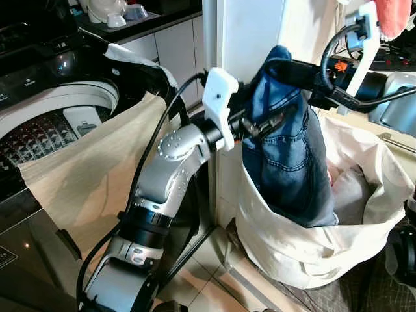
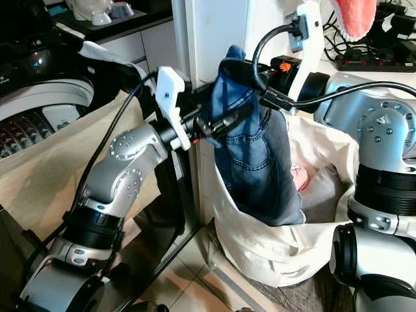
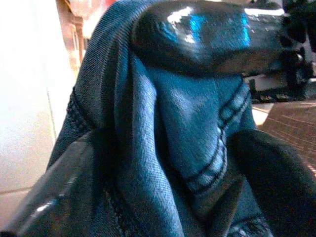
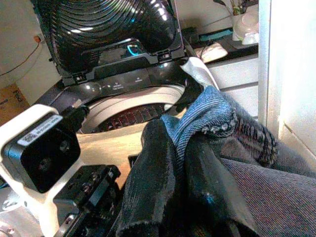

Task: Clothes washing

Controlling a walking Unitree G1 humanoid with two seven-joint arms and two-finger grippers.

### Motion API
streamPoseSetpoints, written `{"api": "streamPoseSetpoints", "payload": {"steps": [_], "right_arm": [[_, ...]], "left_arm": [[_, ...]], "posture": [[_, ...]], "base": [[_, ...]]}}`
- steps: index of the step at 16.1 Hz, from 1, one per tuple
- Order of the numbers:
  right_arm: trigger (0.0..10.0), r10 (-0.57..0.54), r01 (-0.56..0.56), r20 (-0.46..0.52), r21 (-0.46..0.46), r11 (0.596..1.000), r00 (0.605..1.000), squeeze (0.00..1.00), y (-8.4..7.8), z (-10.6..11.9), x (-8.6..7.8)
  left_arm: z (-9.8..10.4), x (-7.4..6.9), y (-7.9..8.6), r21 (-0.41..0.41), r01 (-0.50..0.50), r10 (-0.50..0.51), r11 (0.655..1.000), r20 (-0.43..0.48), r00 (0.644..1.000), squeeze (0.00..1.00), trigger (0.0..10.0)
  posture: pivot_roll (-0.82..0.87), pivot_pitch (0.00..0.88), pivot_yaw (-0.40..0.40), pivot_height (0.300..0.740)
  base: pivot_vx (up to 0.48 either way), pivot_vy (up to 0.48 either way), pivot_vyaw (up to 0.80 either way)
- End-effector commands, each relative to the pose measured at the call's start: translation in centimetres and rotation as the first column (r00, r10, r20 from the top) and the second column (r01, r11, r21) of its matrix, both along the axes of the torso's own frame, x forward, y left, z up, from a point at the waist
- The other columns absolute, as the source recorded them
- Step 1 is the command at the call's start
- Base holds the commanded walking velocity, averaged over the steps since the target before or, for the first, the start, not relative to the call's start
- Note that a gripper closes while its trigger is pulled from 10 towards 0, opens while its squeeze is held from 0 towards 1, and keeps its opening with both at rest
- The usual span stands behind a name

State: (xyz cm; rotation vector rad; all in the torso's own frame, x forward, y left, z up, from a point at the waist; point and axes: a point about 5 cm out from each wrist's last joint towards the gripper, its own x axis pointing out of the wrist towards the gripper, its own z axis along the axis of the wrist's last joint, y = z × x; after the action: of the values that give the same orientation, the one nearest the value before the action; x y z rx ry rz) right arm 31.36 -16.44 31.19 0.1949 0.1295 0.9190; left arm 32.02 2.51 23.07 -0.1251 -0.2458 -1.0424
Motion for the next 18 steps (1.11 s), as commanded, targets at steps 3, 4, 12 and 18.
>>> {"api": "streamPoseSetpoints", "payload": {"steps": [3, 4, 12, 18], "right_arm": [[0.0, 0.042, -0.044, 0.089, 0.024, 0.999, 0.995, 0.00, 0.6, 2.1, -1.1], [0.0, 0.042, -0.044, 0.088, 0.025, 0.999, 0.995, 0.00, 0.7, 2.1, -1.1], [0.0, 0.057, -0.059, 0.084, 0.022, 0.998, 0.995, 0.00, 1.4, 1.9, -1.3], [0.9, 0.053, -0.055, 0.081, 0.021, 0.998, 0.995, 0.00, 1.7, 1.8, -1.3]], "left_arm": [[-0.6, 0.0, 0.3, 0.017, 0.020, -0.019, 1.000, -0.037, 0.999, 0.00, 0.0], [-0.6, 0.0, 0.4, 0.019, 0.016, -0.015, 1.000, -0.039, 0.999, 0.00, 0.0], [-1.2, -0.1, 1.0, 0.034, 0.011, -0.009, 0.999, -0.062, 0.998, 0.00, 0.0], [-1.1, 0.1, 1.5, 0.009, -0.029, 0.029, 1.000, -0.073, 0.997, 0.00, 0.0]], "posture": [[-0.09, 0.000, 0.064, 0.740], [-0.09, 0.000, 0.064, 0.740], [-0.08, 0.000, 0.056, 0.740], [-0.09, 0.000, 0.056, 0.740]], "base": [[0.000, 0.000, 0.00], [0.000, 0.000, 0.00], [0.000, 0.000, 0.00], [0.000, 0.000, 0.00]]}}
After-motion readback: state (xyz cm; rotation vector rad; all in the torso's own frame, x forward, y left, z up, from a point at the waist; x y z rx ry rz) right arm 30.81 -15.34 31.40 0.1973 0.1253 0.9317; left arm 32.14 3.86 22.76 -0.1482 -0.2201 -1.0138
